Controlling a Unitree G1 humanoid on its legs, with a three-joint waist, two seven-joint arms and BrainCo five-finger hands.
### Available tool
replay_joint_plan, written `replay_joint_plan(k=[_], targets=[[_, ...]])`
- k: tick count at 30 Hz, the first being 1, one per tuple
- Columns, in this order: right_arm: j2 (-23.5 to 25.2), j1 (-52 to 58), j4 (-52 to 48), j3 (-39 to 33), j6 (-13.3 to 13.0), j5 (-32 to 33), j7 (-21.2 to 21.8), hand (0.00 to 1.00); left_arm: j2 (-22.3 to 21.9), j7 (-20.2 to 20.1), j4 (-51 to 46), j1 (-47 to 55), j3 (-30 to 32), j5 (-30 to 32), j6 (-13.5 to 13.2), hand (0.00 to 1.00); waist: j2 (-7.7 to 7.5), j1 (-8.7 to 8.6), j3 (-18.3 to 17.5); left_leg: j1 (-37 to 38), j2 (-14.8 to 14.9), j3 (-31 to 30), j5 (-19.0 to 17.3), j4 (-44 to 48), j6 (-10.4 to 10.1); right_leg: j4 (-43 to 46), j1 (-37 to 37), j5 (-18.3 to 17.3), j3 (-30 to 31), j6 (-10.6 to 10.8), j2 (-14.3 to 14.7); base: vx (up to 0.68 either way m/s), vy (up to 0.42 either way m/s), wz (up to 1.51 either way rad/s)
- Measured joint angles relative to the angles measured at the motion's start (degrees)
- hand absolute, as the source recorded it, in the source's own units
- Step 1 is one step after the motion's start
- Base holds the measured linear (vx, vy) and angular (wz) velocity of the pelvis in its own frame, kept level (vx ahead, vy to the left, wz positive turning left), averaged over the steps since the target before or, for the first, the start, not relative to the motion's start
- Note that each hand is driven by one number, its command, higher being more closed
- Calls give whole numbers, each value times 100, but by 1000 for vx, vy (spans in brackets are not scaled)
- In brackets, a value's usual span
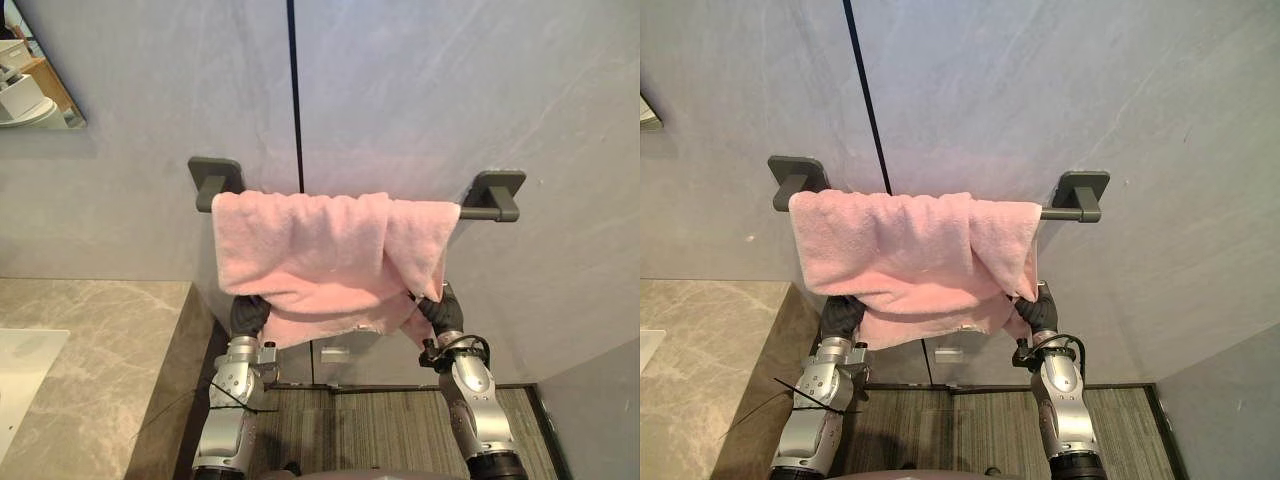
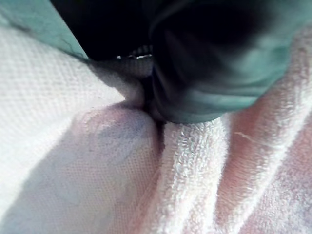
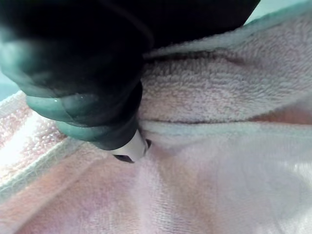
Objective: Organize washtable
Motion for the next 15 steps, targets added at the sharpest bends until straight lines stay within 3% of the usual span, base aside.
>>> replay_joint_plan(k=[15], targets=[[247,399,-207,-216,0,-44,-214,100,-13,-128,30,258,-322,-15,24,100,17,-33,4,90,-5,94,-2,-36,1,85,-12,-21,48,33,-22,-2,-2,-3]])
